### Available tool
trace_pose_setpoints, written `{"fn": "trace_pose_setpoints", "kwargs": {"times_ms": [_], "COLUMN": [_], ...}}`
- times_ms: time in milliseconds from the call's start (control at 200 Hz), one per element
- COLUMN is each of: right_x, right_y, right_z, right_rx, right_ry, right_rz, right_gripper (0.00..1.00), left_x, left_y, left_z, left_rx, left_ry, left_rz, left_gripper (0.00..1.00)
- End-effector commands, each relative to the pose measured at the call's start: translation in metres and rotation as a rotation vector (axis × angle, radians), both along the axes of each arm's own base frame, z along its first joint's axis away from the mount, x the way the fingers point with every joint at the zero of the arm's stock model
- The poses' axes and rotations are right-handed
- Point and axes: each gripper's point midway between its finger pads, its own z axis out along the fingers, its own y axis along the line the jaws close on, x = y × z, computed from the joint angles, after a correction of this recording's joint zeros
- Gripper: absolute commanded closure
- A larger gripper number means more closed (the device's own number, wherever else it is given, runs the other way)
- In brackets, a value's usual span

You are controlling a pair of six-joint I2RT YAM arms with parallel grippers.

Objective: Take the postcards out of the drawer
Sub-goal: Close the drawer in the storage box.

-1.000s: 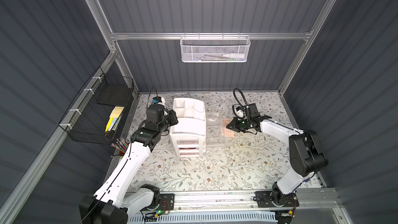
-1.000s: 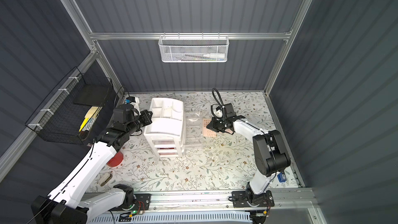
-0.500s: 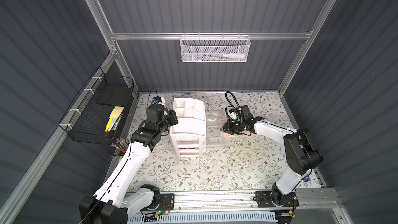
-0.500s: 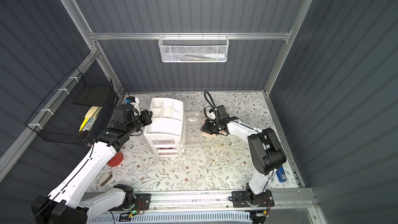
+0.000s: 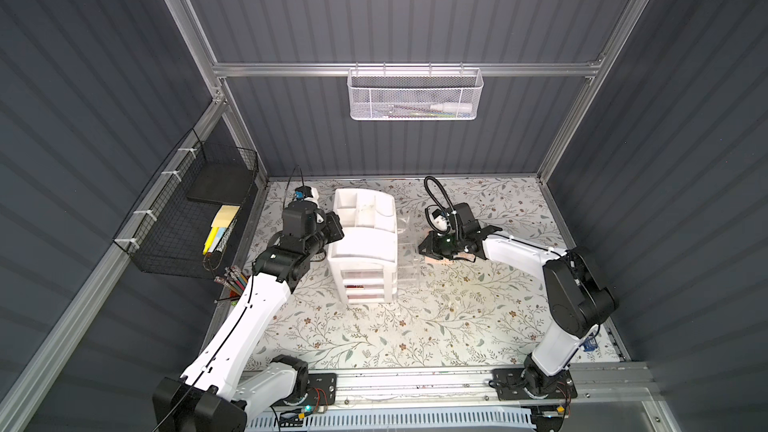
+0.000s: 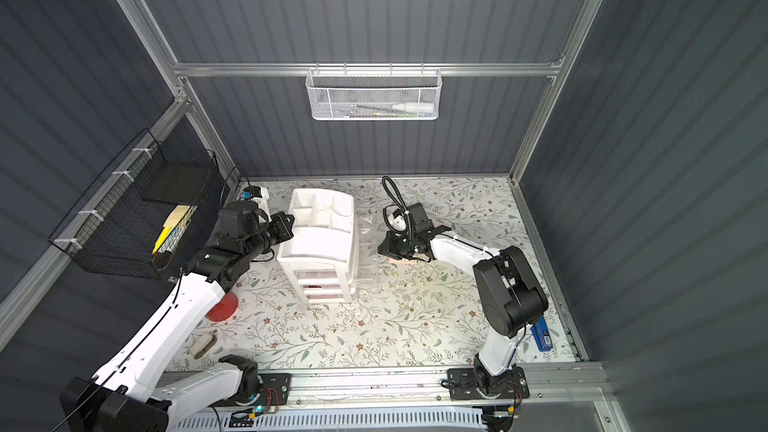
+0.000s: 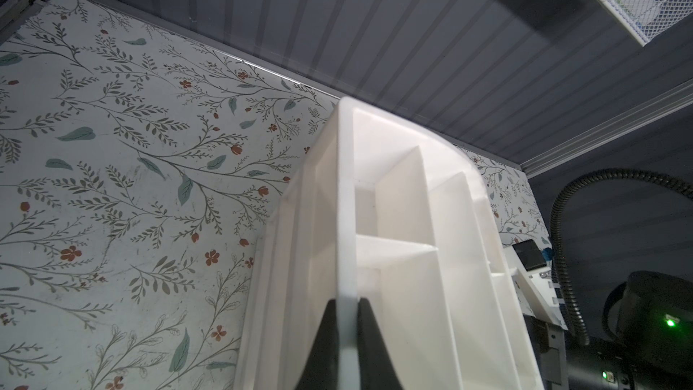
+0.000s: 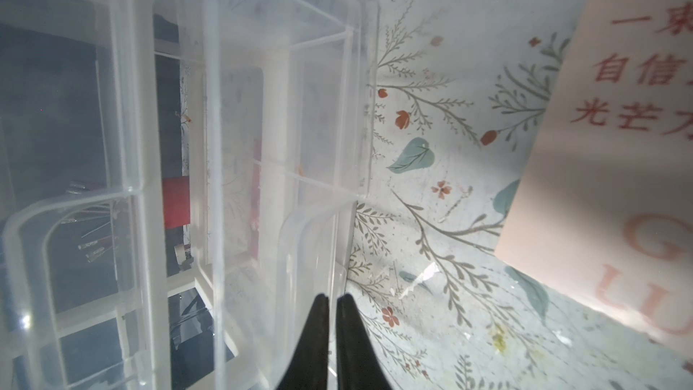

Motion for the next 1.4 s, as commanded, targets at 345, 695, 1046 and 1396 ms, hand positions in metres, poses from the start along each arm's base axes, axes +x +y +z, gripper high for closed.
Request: {"fn": "trace_pose_setpoints", "kwargs": {"times_ms": [345, 695, 1046, 1396], "right_x": [-0.004, -0.014, -0.017, -0.013], "right_y": [0.051, 0.082, 0.066, 0.041], "right_z": [0.008, 0.019, 0.002, -0.001], "right_rx": [0.051, 0.143, 0.13, 0.173], "right_ry": [-0.015, -0.009, 0.01, -0.004], "right_rz": [0.073, 0.127, 0.077, 0.011], "right_gripper": [0.88, 0.88, 0.83, 0.68], "left_x": [-0.007, -0.007, -0.009, -0.011], "left_y": [0.0, -0.001, 0.003, 0.007], "left_z": [-0.029, -0.031, -0.029, -0.031], "left_rx": [0.036, 0.029, 0.049, 0.067], "left_ry": [0.084, 0.086, 0.082, 0.088], "left_rz": [-0.024, -0.026, -0.014, -0.001], "left_gripper": [1.0, 1.0, 1.0, 1.0]}}
